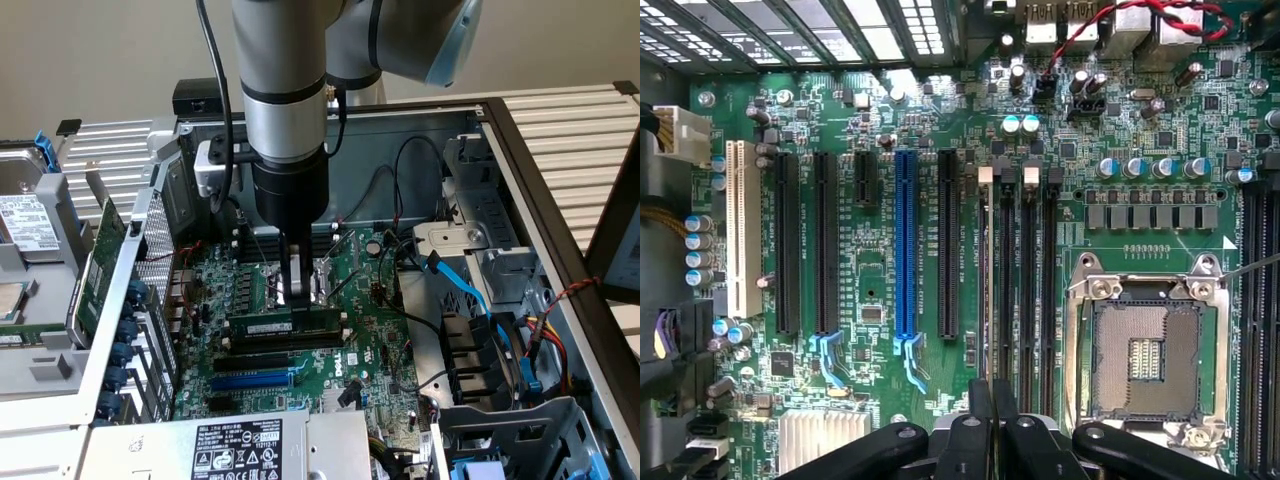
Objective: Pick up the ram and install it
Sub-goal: 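Insert the ram into the slot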
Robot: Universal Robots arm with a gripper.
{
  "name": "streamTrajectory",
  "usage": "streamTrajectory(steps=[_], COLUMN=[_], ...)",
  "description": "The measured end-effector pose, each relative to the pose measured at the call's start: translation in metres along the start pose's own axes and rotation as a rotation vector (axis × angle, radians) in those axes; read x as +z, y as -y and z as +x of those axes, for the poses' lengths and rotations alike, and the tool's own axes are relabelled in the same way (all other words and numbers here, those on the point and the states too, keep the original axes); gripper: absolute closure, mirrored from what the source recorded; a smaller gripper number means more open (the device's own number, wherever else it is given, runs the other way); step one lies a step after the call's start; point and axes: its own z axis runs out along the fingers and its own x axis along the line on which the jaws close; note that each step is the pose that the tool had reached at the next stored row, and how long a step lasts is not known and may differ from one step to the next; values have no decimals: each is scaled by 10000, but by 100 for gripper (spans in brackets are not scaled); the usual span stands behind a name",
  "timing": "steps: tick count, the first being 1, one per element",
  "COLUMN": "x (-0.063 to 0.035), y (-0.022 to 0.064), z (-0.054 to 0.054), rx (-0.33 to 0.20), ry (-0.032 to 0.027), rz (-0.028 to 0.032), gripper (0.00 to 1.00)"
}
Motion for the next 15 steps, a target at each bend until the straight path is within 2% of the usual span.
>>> streamTrajectory(steps=[7, 12, 15], x=[10, 11, 12], y=[-1, -1, -1], z=[-1, 0, -5], rx=[-1, -3, -3], ry=[-56, -116, -128], rz=[1, 0, 1], gripper=[88, 88, 88])
